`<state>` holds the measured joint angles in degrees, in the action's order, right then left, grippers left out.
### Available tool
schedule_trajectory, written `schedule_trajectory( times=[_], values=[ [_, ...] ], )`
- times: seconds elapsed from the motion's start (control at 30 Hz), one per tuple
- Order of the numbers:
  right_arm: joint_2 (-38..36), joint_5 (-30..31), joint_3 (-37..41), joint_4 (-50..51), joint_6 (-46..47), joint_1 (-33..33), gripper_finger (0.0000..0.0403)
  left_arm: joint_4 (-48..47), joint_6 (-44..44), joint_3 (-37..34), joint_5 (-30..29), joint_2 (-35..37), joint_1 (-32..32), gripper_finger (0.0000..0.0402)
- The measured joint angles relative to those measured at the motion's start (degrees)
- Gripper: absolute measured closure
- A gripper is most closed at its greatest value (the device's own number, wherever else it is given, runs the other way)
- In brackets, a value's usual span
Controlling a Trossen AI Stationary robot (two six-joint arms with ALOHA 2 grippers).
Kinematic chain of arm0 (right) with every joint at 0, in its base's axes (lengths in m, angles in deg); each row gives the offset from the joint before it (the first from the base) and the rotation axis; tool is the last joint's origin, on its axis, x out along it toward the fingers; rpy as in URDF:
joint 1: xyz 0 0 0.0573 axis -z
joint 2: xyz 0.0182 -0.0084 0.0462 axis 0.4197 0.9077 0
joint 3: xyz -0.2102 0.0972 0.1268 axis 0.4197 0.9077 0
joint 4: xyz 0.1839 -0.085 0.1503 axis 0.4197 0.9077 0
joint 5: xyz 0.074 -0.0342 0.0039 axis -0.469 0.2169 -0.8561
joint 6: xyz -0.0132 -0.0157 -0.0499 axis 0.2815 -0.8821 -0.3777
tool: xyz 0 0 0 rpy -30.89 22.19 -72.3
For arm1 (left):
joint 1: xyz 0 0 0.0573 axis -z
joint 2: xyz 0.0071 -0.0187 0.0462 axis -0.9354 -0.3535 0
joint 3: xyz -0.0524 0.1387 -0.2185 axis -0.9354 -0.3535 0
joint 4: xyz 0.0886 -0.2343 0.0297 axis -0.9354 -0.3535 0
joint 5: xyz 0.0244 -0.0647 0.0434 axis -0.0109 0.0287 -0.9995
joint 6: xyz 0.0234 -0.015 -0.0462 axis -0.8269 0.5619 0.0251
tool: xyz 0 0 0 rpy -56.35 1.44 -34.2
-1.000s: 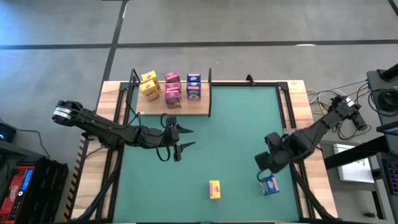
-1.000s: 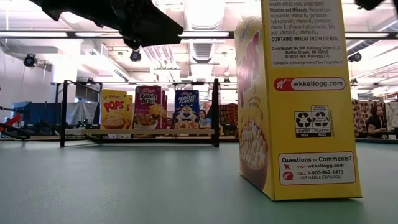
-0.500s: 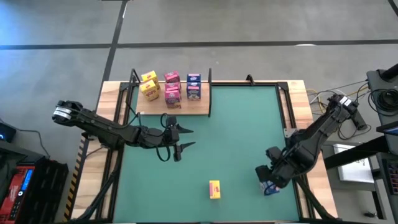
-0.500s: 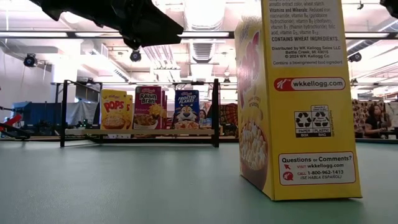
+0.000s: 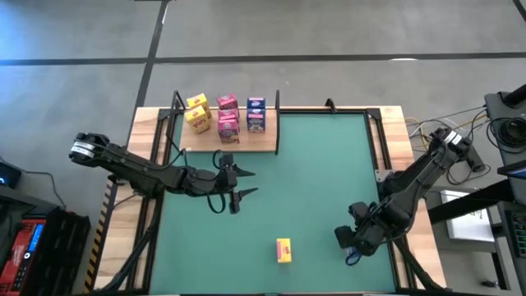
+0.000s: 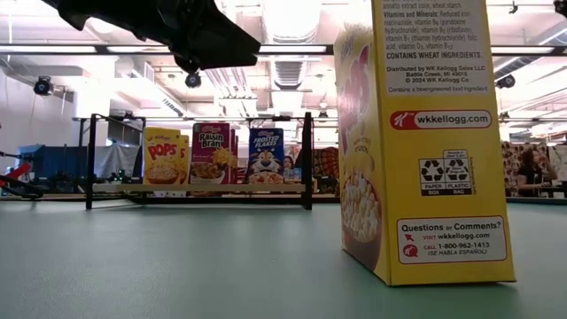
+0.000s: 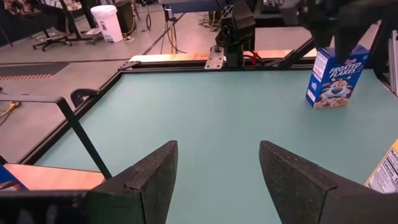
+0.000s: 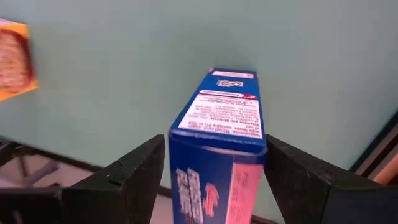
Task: Stack cereal on shelf
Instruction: Move the blue cereal box to the center of the table
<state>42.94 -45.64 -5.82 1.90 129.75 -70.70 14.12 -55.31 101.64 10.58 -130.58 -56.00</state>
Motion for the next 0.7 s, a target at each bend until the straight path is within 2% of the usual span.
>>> schedule_trajectory(
  times=[0.33, 0.7],
  values=[
    [5.53, -7.88, 0.00, -0.06, -4.37, 0.00, 0.0171, -0.09, 0.43, 0.00, 0.00, -0.02, -0.02, 0.0192],
    [4.76, -7.77, -0.12, -0.86, -9.06, 0.33, 0.0256, -0.09, 0.71, 0.00, 0.00, -0.02, 0.00, 0.0192]
  ],
)
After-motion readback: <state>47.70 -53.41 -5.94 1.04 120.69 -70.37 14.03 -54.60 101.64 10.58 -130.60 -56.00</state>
